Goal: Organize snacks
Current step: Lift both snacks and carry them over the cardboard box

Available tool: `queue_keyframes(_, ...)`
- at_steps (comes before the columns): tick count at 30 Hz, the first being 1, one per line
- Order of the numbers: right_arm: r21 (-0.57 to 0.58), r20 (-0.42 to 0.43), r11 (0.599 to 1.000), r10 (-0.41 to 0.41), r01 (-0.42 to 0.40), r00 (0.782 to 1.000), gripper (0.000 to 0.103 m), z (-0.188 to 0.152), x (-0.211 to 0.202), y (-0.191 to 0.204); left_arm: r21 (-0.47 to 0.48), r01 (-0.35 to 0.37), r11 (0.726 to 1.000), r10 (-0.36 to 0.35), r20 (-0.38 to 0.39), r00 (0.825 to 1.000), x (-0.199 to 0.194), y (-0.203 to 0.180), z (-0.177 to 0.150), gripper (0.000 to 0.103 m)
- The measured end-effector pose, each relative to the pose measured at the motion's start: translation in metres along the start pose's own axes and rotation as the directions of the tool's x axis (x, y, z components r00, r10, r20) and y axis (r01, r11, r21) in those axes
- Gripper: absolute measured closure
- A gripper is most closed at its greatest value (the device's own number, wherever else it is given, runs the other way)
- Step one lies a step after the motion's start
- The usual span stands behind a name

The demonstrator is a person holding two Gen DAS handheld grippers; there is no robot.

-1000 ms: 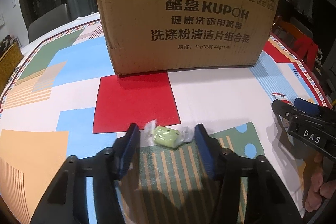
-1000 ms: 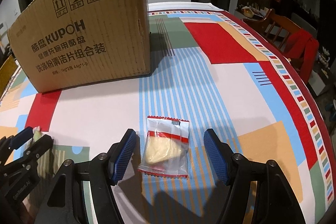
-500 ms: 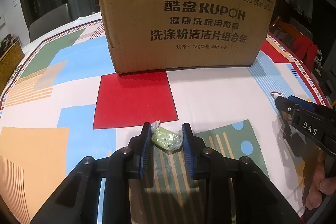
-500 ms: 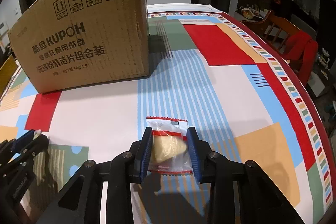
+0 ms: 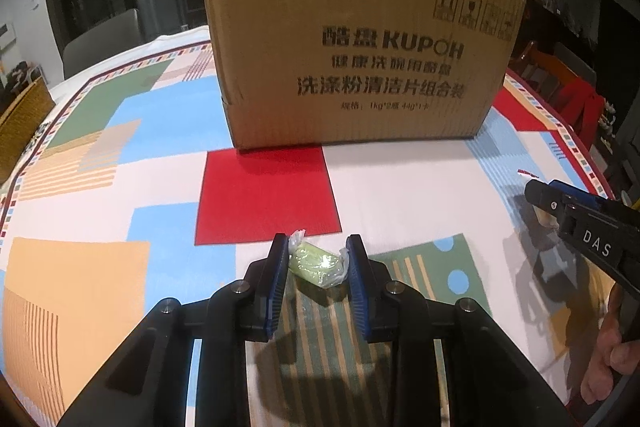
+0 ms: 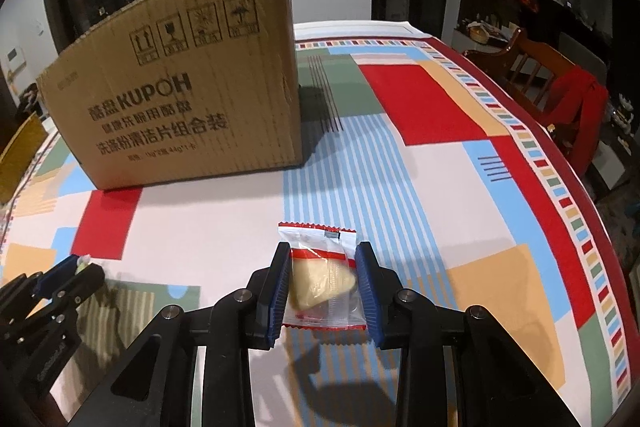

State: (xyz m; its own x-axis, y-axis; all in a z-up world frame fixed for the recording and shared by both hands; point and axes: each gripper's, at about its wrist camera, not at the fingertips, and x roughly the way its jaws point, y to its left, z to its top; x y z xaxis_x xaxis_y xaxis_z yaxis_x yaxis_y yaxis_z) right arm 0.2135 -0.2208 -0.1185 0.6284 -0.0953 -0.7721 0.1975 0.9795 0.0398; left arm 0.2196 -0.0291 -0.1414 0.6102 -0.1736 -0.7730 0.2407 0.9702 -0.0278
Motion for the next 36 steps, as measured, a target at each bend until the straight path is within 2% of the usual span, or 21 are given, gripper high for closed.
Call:
queue_keyframes(21,-0.023,0.073,0.999,0.043,-0.041,0.996,0.069,0.038,-0.032,0.004,-0.019,0.004,1.0,-0.003,0.059,0.998,-0.023,0.001,0.041,0.074)
queue_keyframes(36,-0.042,0.156,0.997,0.071,-0.066,0.985,0.069,0.078,-0.061,0.01,-0.02,0.011,1.0,-0.009,0.118,0.993,-0.045,-0.001,0.085,0.074)
